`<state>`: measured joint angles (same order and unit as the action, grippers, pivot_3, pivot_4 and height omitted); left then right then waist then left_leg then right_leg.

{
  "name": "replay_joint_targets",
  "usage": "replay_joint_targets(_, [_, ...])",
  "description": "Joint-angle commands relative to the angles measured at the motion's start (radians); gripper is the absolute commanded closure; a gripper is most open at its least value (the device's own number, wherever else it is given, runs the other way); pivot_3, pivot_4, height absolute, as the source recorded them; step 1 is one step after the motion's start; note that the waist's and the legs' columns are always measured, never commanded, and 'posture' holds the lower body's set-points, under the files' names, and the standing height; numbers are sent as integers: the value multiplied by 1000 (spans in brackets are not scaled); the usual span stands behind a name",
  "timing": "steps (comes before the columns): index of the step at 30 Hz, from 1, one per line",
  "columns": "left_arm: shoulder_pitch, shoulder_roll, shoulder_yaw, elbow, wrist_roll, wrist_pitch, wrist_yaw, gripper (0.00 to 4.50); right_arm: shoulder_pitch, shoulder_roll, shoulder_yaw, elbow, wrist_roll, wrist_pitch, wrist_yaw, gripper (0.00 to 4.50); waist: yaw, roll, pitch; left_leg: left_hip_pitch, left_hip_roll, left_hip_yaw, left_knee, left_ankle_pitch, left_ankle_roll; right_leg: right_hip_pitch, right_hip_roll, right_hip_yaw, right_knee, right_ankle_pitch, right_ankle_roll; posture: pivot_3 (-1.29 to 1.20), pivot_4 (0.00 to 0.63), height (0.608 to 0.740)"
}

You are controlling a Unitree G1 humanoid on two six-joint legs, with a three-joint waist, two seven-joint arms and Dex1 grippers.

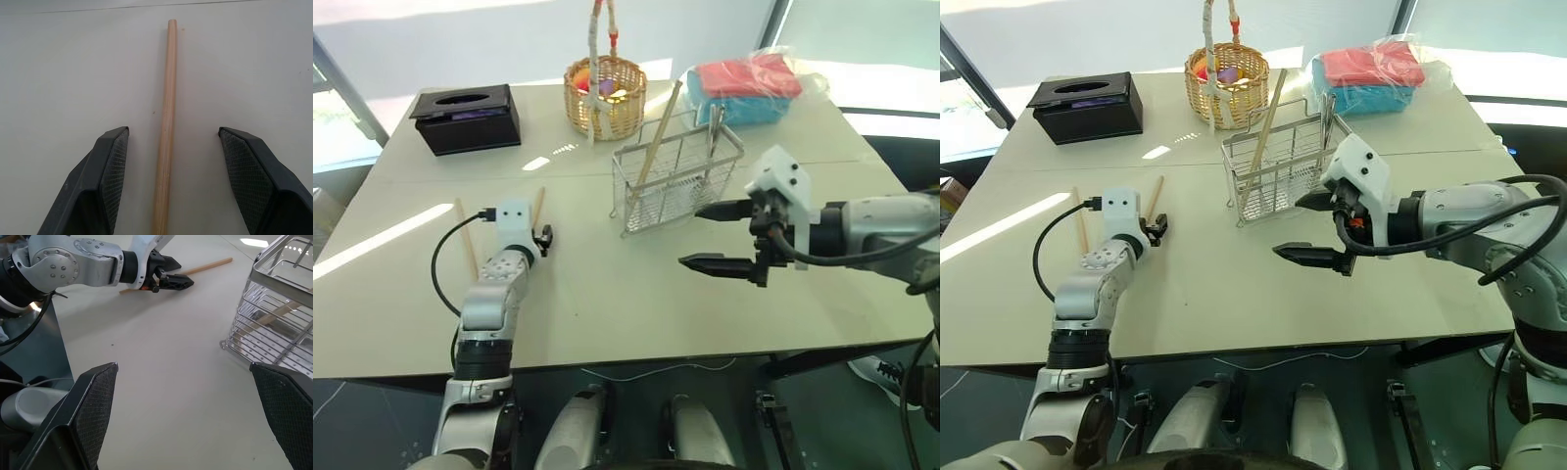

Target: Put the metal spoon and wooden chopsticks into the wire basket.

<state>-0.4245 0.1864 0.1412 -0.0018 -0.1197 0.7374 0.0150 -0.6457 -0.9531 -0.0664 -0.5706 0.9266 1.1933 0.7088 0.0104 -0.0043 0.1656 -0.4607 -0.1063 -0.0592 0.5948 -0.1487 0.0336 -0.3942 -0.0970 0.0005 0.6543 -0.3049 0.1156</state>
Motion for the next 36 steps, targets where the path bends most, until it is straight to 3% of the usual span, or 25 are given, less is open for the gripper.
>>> replay_joint_targets(1, [36,40,45,50,17,46,13,1429,-18,-1,-11,1,-11,-24,1,41,-1,0,0,0,0,0,0,0,0,0,0,0,0,0,0,0,150,740])
replay_joint_targets(9, [49,63,42,43,11,75,3,1429,-21,3,-7,12,-28,-38,4,41,-3,0,0,0,0,0,0,0,0,0,0,0,0,0,0,0,150,740])
replay_joint_targets(12, [48,55,60,43,-5,93,6,2177,-22,7,-8,14,-28,-39,2,0,-3,0,0,0,0,0,0,0,0,0,0,0,0,0,0,0,150,740])
replay_joint_targets(16, [53,60,57,38,-16,99,6,4132,-21,9,-13,16,-26,-39,-4,0,-7,1,-1,0,0,0,-1,0,0,0,0,0,0,0,0,0,150,740])
replay_joint_targets(17, [55,61,57,37,-17,99,6,4425,-21,10,-13,16,-26,-39,-5,0,-7,1,-1,0,0,0,-1,0,0,0,0,0,0,0,0,0,150,740])
replay_joint_targets(25, [61,67,74,26,-16,102,17,4425,-22,12,-14,26,-29,-40,-14,0,-7,1,-1,0,0,0,-1,0,0,0,0,0,0,0,0,0,150,740])
replay_joint_targets(31, [-5,70,130,8,-29,-96,28,4425,-21,22,-12,37,-46,-50,-23,0,-4,0,-1,0,0,0,-1,0,0,-1,0,0,0,0,0,0,150,740])
replay_joint_targets(36, [-181,116,167,17,-127,-380,-144,4425,-36,65,-33,81,-88,-81,-75,0,25,-5,3,-4,0,0,1,0,0,-7,0,-1,0,1,0,0,150,740])
